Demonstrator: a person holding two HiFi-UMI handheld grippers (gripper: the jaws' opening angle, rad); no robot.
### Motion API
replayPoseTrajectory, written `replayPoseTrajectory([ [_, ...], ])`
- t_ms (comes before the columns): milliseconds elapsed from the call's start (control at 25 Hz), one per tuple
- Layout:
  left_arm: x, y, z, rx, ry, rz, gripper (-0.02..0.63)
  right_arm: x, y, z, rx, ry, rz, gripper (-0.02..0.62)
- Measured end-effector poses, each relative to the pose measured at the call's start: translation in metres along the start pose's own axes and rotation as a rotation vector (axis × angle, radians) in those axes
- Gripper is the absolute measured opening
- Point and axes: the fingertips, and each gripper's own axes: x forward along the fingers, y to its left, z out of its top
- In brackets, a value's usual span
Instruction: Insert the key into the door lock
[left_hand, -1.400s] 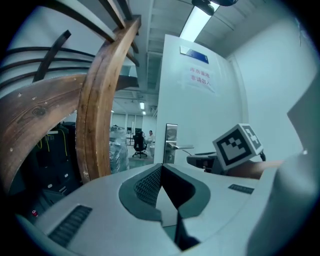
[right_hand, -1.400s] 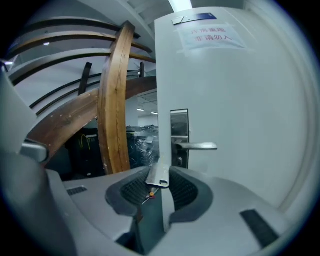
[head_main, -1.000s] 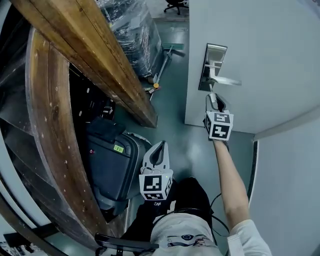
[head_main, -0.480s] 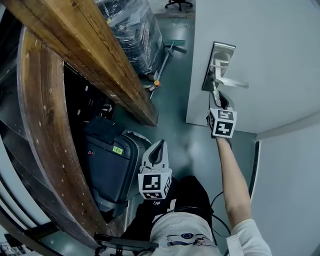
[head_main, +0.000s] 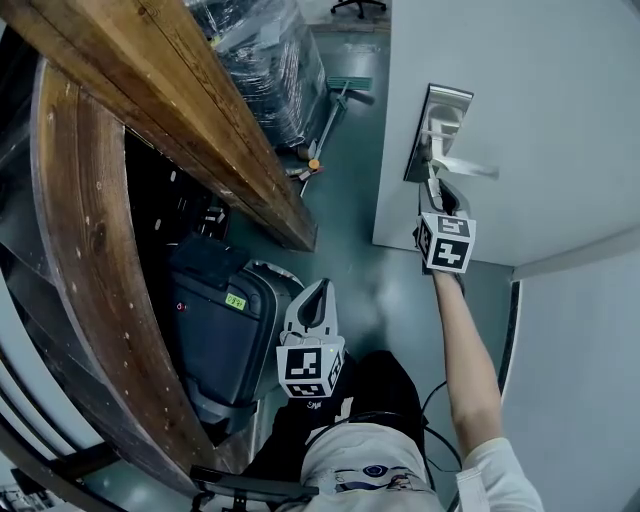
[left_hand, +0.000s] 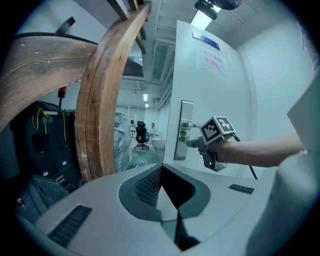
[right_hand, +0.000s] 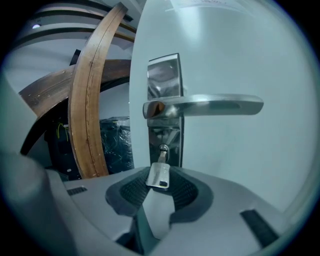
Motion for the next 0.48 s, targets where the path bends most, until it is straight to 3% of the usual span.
replayPoseTrajectory([
  [280, 0.003, 0.002, 0.0, -0.003, 0.006, 0.004, 0.003, 0.017, 0.003, 0.012, 0.091, -0.018, -0.169, 0.12],
  [400, 0.003, 0.008, -0.001, -0.001, 0.007, 0.02, 0.003, 0.03, -0.004, 0.017, 0.094, -0.03, -0.184, 0.12],
  [480, 0.002, 0.013, 0.001, 0.0, 0.011, 0.03, 0.003, 0.032, -0.004, 0.02, 0.067, -0.058, -0.148, 0.12],
])
